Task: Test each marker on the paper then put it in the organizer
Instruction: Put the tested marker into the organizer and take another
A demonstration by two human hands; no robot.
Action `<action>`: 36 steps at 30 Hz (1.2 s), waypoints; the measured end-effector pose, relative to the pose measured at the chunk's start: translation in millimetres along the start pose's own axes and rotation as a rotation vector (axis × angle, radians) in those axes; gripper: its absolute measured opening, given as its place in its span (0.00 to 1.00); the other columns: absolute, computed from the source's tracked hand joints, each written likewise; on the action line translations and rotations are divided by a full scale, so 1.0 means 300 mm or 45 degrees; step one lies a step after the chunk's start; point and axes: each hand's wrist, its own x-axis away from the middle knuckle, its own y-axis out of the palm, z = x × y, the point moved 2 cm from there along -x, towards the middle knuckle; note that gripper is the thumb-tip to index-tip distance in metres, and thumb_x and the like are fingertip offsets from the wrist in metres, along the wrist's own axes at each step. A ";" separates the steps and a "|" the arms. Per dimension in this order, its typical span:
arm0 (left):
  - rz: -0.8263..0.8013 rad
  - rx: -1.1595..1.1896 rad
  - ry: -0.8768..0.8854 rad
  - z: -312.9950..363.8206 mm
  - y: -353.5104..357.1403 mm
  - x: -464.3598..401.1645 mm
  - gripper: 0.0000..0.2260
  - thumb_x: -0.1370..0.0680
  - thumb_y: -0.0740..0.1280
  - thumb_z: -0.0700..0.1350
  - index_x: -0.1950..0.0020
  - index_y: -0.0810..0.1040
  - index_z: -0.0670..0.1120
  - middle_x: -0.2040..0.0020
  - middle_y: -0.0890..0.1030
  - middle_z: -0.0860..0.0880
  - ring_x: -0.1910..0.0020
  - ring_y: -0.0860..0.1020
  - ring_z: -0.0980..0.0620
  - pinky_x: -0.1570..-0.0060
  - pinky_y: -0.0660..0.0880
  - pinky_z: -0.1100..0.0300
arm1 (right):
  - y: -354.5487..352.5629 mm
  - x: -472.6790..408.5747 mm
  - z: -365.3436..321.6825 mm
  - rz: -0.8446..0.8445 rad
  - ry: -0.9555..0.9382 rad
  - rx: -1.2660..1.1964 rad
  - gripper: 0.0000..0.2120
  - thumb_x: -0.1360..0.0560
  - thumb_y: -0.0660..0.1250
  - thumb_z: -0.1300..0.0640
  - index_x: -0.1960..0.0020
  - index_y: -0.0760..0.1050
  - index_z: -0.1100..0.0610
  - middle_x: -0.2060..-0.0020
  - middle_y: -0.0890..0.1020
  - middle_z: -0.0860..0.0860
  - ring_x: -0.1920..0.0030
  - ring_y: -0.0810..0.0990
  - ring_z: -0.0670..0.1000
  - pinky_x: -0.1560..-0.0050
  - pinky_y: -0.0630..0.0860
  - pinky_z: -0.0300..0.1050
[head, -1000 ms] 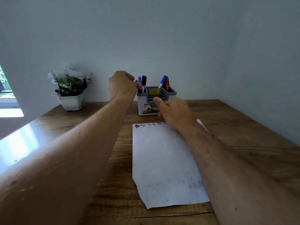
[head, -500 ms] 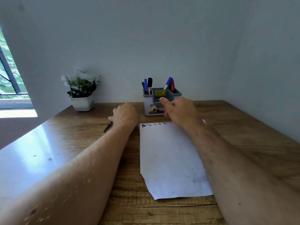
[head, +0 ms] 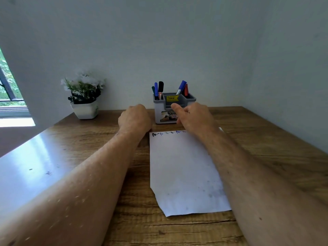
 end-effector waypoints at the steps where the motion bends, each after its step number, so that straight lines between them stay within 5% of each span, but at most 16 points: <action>1: -0.005 0.002 -0.001 0.001 0.000 0.002 0.04 0.20 0.65 0.43 0.54 0.72 0.46 0.63 0.71 0.47 0.60 0.74 0.47 0.59 0.73 0.53 | 0.000 0.001 0.000 -0.001 0.001 0.007 0.32 0.21 0.55 0.34 0.62 0.83 0.59 0.72 0.79 0.50 0.74 0.73 0.43 0.72 0.65 0.37; 8: -0.069 0.056 -0.011 0.001 0.002 -0.008 0.14 0.24 0.72 0.48 0.61 0.69 0.46 0.61 0.76 0.47 0.65 0.72 0.49 0.63 0.71 0.54 | -0.005 0.001 0.006 -0.008 -0.006 0.007 0.32 0.21 0.55 0.34 0.62 0.83 0.59 0.70 0.81 0.52 0.72 0.75 0.45 0.71 0.65 0.37; 19: -0.032 0.271 -0.108 -0.011 -0.021 -0.027 0.13 0.23 0.70 0.45 0.63 0.70 0.45 0.65 0.73 0.48 0.69 0.72 0.52 0.74 0.65 0.61 | 0.001 -0.002 0.008 -0.023 -0.018 0.004 0.33 0.21 0.54 0.34 0.62 0.83 0.59 0.67 0.83 0.53 0.69 0.78 0.47 0.70 0.67 0.37; 24: -0.138 0.375 -0.200 -0.031 -0.027 -0.031 0.12 0.23 0.69 0.48 0.60 0.72 0.44 0.62 0.76 0.47 0.65 0.75 0.51 0.63 0.75 0.57 | -0.004 -0.001 0.006 -0.029 -0.012 0.005 0.33 0.21 0.54 0.34 0.61 0.83 0.59 0.67 0.83 0.52 0.69 0.78 0.46 0.70 0.67 0.37; 31: -0.333 0.494 -0.272 -0.017 -0.029 -0.021 0.13 0.22 0.66 0.53 0.52 0.75 0.42 0.59 0.78 0.46 0.65 0.74 0.52 0.66 0.72 0.59 | -0.003 0.002 0.003 -0.043 -0.014 0.005 0.31 0.21 0.54 0.35 0.62 0.83 0.58 0.67 0.81 0.49 0.68 0.77 0.44 0.70 0.66 0.36; 36: -0.365 0.487 -0.255 0.002 -0.031 -0.016 0.16 0.19 0.61 0.52 0.40 0.74 0.41 0.49 0.78 0.42 0.55 0.78 0.46 0.54 0.77 0.53 | 0.000 0.000 0.004 -0.030 -0.008 0.024 0.32 0.21 0.54 0.34 0.62 0.83 0.58 0.65 0.83 0.50 0.67 0.79 0.45 0.70 0.65 0.36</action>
